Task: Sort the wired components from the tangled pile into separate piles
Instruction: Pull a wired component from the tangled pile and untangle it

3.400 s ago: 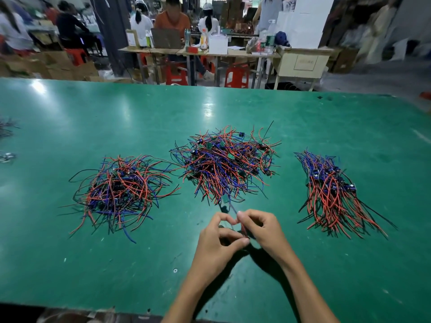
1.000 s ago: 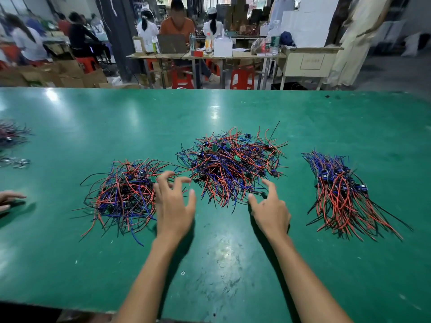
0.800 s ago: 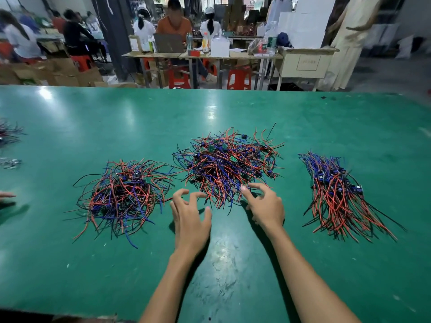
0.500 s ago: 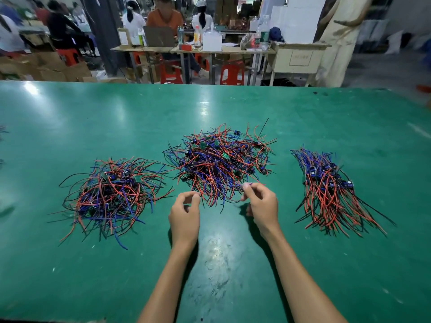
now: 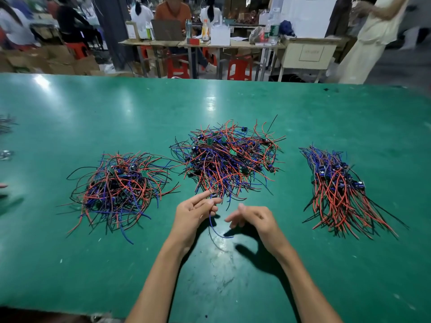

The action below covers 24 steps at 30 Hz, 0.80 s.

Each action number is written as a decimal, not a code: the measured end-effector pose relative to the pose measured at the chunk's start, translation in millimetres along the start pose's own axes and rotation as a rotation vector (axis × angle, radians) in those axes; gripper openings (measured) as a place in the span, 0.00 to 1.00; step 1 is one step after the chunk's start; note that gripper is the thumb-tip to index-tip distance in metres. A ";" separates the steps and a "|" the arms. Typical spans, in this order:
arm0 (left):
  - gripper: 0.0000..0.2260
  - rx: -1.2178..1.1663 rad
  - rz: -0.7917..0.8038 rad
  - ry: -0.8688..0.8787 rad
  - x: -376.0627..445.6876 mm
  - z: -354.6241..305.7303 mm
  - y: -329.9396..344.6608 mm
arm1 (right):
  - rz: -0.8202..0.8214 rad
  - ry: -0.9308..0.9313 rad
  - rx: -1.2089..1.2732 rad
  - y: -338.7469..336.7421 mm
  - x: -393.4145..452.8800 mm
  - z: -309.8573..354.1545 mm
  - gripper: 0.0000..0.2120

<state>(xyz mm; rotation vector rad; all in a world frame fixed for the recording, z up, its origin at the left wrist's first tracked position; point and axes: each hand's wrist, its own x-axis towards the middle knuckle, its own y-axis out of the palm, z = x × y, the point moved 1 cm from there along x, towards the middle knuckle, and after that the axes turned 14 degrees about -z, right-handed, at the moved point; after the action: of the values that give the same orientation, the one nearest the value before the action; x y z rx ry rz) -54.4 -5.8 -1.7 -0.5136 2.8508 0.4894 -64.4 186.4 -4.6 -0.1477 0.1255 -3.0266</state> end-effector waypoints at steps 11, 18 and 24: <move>0.18 0.041 0.210 0.039 -6.3 1.5 -8.2 | -0.087 0.025 0.016 15.6 2.0 1.5 0.07; 0.10 0.137 0.229 0.071 -10.6 1.6 -5.4 | -0.212 -0.042 0.009 11.2 -3.4 2.6 0.05; 0.14 0.019 0.108 0.063 -7.7 -5.6 -6.4 | -0.238 -0.014 0.008 10.6 -4.2 -0.7 0.04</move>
<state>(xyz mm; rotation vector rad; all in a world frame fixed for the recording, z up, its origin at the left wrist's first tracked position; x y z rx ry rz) -45.8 -11.1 3.6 -0.3796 2.9521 0.4724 -59.3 176.4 -6.6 -0.1964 0.1017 -3.2616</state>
